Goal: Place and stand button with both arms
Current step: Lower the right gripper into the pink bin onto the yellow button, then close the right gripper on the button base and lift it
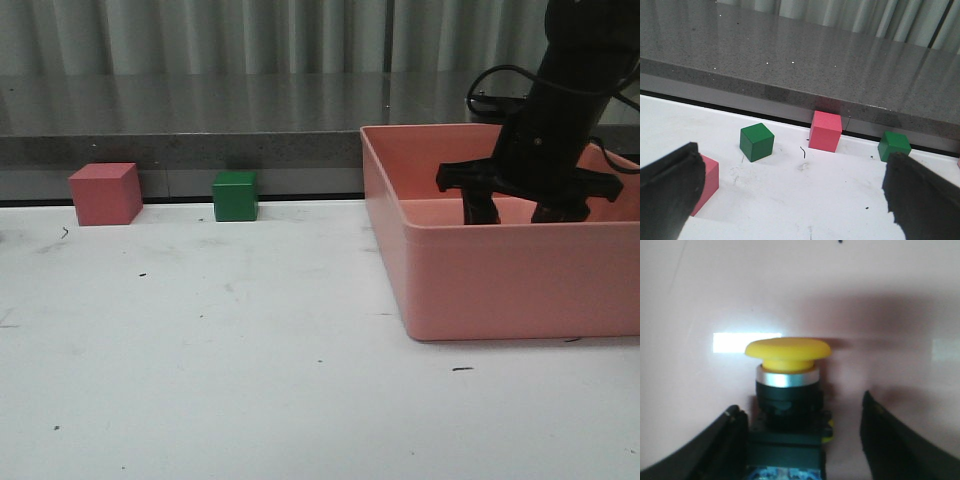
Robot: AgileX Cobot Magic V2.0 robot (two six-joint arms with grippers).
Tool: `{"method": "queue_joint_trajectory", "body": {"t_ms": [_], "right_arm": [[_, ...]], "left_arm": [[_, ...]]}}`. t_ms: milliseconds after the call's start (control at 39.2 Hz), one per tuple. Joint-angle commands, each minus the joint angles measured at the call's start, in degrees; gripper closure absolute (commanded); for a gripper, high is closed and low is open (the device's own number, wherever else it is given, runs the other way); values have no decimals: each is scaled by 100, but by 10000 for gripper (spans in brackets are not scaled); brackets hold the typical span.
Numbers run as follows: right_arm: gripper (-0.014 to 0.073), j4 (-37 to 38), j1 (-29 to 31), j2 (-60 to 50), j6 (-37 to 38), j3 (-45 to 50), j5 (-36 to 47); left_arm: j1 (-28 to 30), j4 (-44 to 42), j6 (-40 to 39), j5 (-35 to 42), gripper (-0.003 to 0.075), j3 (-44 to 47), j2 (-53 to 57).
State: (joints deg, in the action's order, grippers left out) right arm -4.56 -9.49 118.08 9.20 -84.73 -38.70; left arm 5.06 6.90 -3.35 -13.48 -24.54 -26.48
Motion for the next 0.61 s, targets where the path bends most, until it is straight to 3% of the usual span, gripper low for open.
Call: {"method": "queue_joint_trajectory", "body": {"t_ms": [0,153,433,586], "right_arm": [[323,6,23,-330,13,-186,92],[452,6,23,-380,13,-187,61],[452,-147,-8,-1235,13,-245,-71],[452,-174,-407,-2070,13,-245,114]], "left_arm": [[-44,18,-10,470,29,-162,-73],[-44,18,-10,470,29,-162,-73],[-44,18,-10,470,29,-162,-73],[-44,18,-10,470,29,-162,-73]]}}
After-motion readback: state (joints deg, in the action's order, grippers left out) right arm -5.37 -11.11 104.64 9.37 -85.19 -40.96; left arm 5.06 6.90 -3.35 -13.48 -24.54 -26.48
